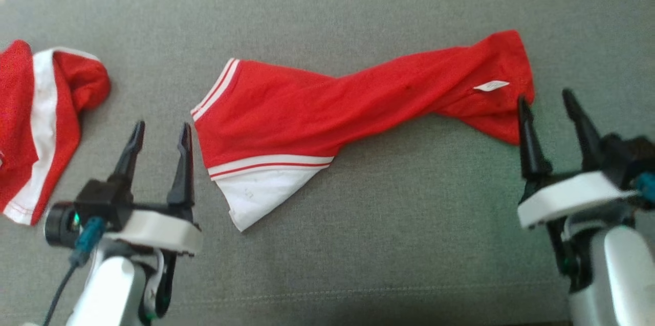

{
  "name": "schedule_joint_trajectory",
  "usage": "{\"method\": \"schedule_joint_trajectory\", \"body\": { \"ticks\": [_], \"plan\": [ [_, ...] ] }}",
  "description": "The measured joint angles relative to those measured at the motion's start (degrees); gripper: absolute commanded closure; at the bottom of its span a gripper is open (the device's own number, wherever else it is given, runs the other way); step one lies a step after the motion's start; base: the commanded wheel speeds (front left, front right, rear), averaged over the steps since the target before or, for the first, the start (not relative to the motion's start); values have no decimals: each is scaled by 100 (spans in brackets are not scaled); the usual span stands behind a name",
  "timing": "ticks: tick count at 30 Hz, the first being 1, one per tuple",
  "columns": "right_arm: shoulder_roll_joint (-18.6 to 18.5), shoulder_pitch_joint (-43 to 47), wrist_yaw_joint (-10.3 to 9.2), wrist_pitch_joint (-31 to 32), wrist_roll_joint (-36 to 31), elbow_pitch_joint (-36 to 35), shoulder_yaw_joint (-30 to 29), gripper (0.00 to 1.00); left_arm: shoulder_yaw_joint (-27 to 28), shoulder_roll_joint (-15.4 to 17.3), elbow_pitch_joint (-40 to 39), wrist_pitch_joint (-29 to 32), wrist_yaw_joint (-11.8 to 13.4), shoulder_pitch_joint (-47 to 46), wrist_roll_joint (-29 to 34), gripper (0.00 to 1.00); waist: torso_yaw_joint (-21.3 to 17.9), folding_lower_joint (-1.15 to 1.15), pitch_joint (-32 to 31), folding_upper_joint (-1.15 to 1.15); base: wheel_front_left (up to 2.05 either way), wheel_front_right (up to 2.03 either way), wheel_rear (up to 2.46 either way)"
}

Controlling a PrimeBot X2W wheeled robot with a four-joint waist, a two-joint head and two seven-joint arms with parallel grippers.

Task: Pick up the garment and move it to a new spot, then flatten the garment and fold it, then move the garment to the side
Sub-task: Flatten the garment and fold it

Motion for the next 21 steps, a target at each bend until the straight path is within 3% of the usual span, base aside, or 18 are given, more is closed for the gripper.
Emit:
{"method": "schedule_joint_trajectory", "body": {
  "ticks": [4, 17, 21],
  "plan": [
    [96, 384, 0, 91, -7, -152, 88, 0, -63, 14, 1, 56, 49, 288, -1, 0, -8, 0, -218, 0, 0, 0, 0],
    [115, 444, 0, 232, 2, -234, 80, 0, -145, 94, -11, 159, 52, 361, -52, 0, 43, 0, -341, 0, 0, 0, 0],
    [120, 446, 0, 259, 2, -247, 75, 0, -267, 69, 33, 445, -85, 361, -271, 0, 56, 0, -308, 0, 0, 0, 0]
  ]
}}
